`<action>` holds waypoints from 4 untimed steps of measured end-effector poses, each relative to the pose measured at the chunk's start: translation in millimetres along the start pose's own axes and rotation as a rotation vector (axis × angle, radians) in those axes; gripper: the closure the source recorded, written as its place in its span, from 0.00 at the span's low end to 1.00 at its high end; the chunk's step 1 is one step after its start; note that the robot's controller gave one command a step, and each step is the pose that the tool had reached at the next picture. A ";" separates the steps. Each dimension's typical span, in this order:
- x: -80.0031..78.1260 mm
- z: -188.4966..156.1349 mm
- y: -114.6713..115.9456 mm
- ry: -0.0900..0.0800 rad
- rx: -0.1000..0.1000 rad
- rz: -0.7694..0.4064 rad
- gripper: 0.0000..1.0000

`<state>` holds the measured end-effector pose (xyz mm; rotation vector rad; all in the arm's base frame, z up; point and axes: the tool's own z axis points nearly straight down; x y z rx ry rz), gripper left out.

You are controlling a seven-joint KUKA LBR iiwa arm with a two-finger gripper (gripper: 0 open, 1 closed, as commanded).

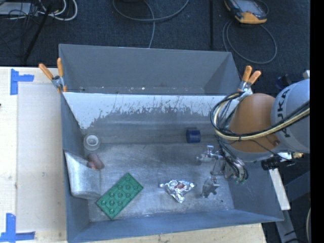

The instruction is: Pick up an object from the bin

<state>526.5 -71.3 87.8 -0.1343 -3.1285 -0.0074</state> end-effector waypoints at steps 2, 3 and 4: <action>35.9 16.5 70.0 -0.018 0.005 -0.017 0.00; 36.8 16.2 71.0 -0.013 0.004 -0.022 1.00; 62.2 -152.2 54.7 -0.015 0.006 -0.299 1.00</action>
Offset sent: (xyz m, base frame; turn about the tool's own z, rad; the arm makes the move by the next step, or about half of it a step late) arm -0.0171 0.0547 -0.0178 -0.0871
